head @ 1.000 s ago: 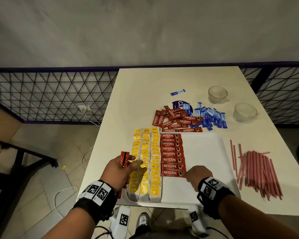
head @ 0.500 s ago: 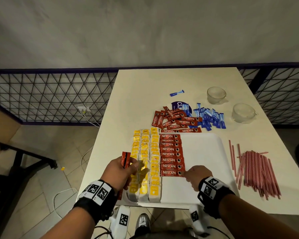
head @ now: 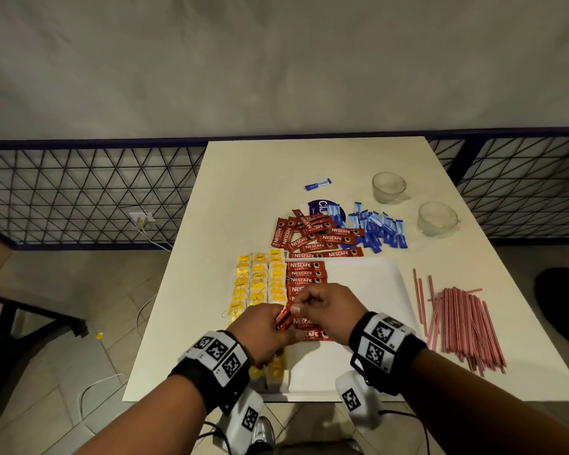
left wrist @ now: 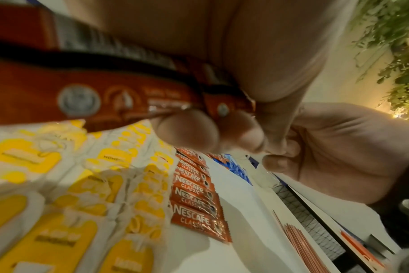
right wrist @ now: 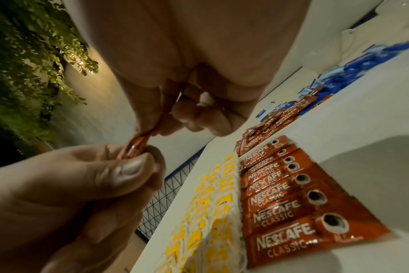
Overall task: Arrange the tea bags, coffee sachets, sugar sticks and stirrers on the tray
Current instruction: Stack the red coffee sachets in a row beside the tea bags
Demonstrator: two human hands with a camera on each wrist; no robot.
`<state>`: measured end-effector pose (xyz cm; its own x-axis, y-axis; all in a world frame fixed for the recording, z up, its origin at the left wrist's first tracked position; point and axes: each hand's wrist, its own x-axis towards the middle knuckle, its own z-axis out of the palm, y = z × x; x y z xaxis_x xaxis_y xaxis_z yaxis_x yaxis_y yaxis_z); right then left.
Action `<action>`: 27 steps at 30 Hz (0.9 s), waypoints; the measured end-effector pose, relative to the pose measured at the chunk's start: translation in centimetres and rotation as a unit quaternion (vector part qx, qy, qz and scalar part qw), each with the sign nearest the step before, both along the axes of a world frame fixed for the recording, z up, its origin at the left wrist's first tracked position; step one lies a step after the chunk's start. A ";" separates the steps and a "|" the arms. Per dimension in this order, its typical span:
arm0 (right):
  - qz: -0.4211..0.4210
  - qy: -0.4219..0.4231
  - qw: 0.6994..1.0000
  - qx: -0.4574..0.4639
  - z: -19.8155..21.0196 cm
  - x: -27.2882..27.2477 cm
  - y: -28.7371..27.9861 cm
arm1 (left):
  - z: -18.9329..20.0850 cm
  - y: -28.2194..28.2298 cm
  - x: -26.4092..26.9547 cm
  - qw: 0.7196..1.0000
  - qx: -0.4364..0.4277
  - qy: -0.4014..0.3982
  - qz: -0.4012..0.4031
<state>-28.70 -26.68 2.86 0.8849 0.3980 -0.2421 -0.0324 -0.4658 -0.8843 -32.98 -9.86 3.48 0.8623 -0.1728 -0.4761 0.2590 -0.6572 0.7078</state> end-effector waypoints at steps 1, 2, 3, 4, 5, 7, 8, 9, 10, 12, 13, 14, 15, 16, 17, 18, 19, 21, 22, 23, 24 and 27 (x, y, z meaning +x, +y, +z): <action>-0.004 -0.006 1.000 -0.006 0.0 0.0 -0.2 | 0.1 0.1 -0.1 1.000 -0.012 0.001 0.010; -0.019 -0.011 1.000 -0.009 -0.1 0.1 -0.5 | 0.1 0.4 -0.2 0.999 -0.038 0.004 0.030; -0.037 -0.014 0.999 -0.010 -0.2 0.2 -0.8 | 0.1 0.7 -0.2 0.995 -0.075 0.007 0.059; -0.058 -0.011 0.998 -0.006 -0.4 0.4 -1.1 | 0.1 1.0 -0.3 0.989 -0.117 0.007 0.093; -0.073 0.000 0.997 0.003 -0.6 0.5 -1.3 | 0.1 1.3 -0.3 0.980 -0.155 0.006 0.126; -0.083 0.029 0.996 0.033 -0.8 0.6 -1.5 | 0.2 1.7 -0.2 0.969 -0.187 0.000 0.159; -0.082 0.042 0.995 0.043 -0.7 0.6 -1.6 | 0.2 1.7 -0.2 0.971 -0.181 -0.002 0.158; -0.080 0.050 0.995 0.045 -0.8 0.6 -1.7 | 0.2 1.6 -0.2 0.973 -0.168 -0.006 0.157; -0.079 0.051 0.995 0.040 -0.8 0.6 -1.8 | 0.2 1.4 -0.2 0.975 -0.154 -0.011 0.162; -0.081 0.048 0.995 0.022 -0.8 0.6 -2.0 | 0.3 1.3 0.1 0.971 -0.145 -0.024 0.186; -0.091 0.055 0.994 0.027 -0.9 0.6 -2.1 | 0.3 1.3 0.2 0.970 -0.148 -0.029 0.193; -0.104 0.072 0.991 0.046 -1.0 0.5 -2.1 | 0.4 1.2 0.3 0.968 -0.153 -0.032 0.197; -0.116 0.096 0.986 0.076 -1.0 0.5 -2.1 | 0.3 1.2 0.4 0.967 -0.159 -0.031 0.199; -0.121 0.122 0.979 0.108 -0.9 0.4 -2.2 | 0.3 1.2 0.4 0.967 -0.162 -0.027 0.196; -0.118 0.144 0.974 0.130 -0.9 0.2 -2.3 | 0.3 1.2 0.4 0.968 -0.161 -0.020 0.191; -0.111 0.160 0.971 0.139 -0.9 0.1 -2.6 | 0.2 1.2 0.3 0.970 -0.160 -0.014 0.184; -0.106 0.173 0.969 0.143 -1.1 -0.1 -2.9 | 0.1 1.2 0.1 0.970 -0.162 -0.007 0.182; -0.120 0.199 0.962 0.144 -1.7 -0.3 -3.9 | -0.4 1.7 -0.2 0.965 -0.175 0.005 0.194; -0.137 0.213 0.956 0.146 -2.0 -0.5 -4.4 | -0.8 2.0 -0.4 0.963 -0.178 0.008 0.201; -0.151 0.226 0.951 0.148 -2.5 -0.6 -5.0 | -1.1 2.4 -0.5 0.963 -0.174 0.008 0.204; -0.162 0.235 0.947 0.147 -2.9 -0.9 -5.6 | -1.5 2.8 -0.7 0.966 -0.162 0.011 0.203; -0.167 0.238 0.947 0.139 -3.5 -1.3 -6.3 | -1.9 2.8 -1.1 0.970 -0.135 0.041 0.196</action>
<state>-29.99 -33.01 -0.67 0.7895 0.2219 -0.5722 -0.5625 -0.1114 -0.8193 -34.04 -7.03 1.55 0.8477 0.0321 -0.5296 0.5149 -0.2902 0.8066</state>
